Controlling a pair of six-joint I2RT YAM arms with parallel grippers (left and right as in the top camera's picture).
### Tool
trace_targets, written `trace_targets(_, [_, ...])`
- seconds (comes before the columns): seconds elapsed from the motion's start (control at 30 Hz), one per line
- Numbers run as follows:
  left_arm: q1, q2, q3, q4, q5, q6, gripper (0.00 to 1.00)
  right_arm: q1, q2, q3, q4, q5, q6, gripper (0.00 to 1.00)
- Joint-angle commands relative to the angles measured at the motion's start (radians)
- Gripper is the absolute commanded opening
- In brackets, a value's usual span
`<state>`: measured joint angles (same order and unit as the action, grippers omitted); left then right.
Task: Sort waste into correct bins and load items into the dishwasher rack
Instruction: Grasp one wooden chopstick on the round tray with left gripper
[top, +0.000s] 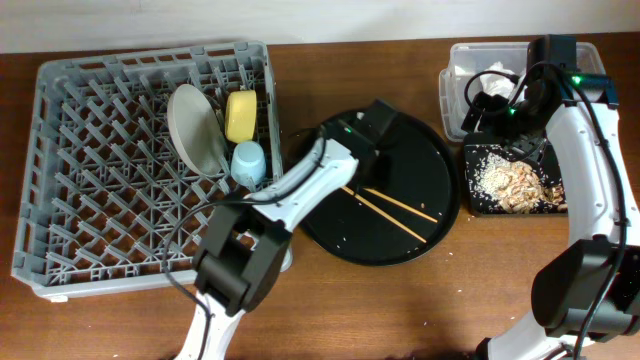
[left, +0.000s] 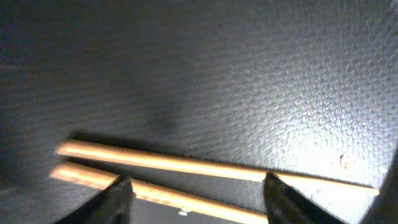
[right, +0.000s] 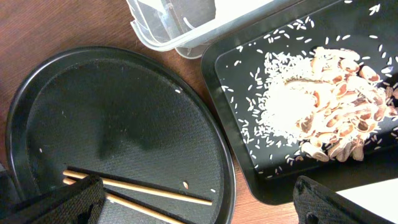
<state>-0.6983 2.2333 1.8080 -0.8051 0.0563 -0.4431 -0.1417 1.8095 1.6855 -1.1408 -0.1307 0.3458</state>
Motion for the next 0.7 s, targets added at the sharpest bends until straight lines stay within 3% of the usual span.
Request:
trace_targets(0.0, [-0.026,0.045,0.003,0.034,0.027,-0.013,0.59,-0.002,-0.006,0.002,0.000,0.011,0.010,0.99])
trace_targets(0.17, [-0.031,0.059,0.003,0.042,0.022,0.014,0.50,-0.002,-0.006,0.002,0.001,0.011,0.010,0.99])
trace_targets(0.2, [-0.031,0.059,0.003,0.056,0.022,0.122,0.60,-0.002,-0.006,0.002,0.001,0.011,0.010,0.99])
trace_targets(0.23, [-0.029,0.059,0.006,0.069,0.023,0.255,0.76,-0.002,-0.006,0.002,0.001,0.011,0.010,0.98])
trace_targets(0.27, [-0.027,0.059,0.018,0.068,0.023,0.438,0.83,-0.002,-0.006,0.002,0.003,0.011,0.010,0.98])
trace_targets(0.3, [-0.026,0.052,0.030,0.060,0.022,0.653,0.85,-0.002,-0.006,0.002,0.005,0.011,0.010,0.99])
trace_targets(0.33, [-0.026,0.047,0.034,0.056,0.023,0.791,0.87,-0.002,-0.006,0.002,0.004,0.011,0.010,0.98])
trace_targets(0.47, [-0.027,0.049,0.023,0.030,0.023,1.247,0.86,-0.002,-0.006,0.002,0.004,0.011,0.010,0.98])
trace_targets(0.57, [-0.028,0.081,0.023,0.038,0.026,1.313,0.85,-0.002,-0.006,0.002,0.004,0.011,0.010,0.98])
trace_targets(0.67, [-0.032,0.104,0.023,0.040,0.013,1.329,0.76,-0.002,-0.006,0.002,0.003,0.011,0.010,0.98])
